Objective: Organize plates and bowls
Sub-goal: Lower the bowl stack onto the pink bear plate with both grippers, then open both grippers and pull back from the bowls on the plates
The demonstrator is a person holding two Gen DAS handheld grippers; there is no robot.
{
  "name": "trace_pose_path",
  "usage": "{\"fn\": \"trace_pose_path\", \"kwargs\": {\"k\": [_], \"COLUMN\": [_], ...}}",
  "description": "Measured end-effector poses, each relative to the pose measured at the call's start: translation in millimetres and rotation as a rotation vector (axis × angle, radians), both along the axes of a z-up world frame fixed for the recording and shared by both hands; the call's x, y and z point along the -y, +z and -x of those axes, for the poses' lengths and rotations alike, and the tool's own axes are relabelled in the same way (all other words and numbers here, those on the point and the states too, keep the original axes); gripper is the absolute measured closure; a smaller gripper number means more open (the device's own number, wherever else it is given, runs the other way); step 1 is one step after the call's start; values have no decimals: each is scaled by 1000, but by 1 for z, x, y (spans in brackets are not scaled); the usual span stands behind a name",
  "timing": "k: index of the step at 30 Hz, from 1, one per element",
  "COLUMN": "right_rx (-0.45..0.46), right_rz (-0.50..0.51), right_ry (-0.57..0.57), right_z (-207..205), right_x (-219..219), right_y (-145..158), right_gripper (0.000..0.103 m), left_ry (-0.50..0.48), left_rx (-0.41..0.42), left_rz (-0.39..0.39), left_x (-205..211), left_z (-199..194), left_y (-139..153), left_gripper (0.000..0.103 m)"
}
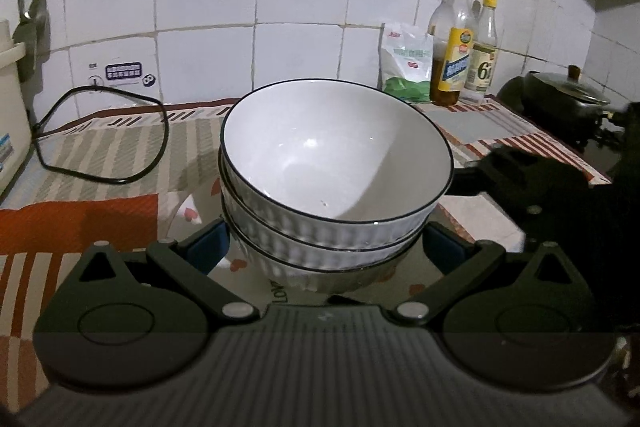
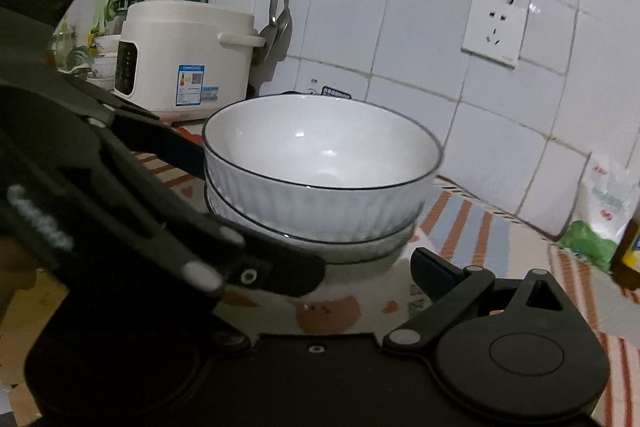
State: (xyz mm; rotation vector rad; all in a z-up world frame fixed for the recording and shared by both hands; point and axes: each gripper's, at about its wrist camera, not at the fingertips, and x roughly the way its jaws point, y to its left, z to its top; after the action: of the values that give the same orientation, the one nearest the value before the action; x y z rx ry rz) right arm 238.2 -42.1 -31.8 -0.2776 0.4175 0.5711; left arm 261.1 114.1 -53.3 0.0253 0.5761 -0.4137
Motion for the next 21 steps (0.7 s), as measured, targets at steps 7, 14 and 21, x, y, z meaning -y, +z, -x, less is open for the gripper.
{"fn": "trace_pose_path", "kwargs": {"k": [7,14,21], "right_rx": [13,46,77], "right_rz": [-67,-115,-155], "right_ry": [-44,-56,-39], "right_z": [18,41,76], "right_x": [23,39,51], "right_y": [9,17,32], "right_gripper": [2,2,2], "left_ry": [61,131,133], "left_rx": [4,22,64], "left_rz": [20,3,-21], "left_x": [-1,-7,-4], "left_z": [11,39,79], "left_y": [7,25,41], "left_gripper": [2,3,2]}}
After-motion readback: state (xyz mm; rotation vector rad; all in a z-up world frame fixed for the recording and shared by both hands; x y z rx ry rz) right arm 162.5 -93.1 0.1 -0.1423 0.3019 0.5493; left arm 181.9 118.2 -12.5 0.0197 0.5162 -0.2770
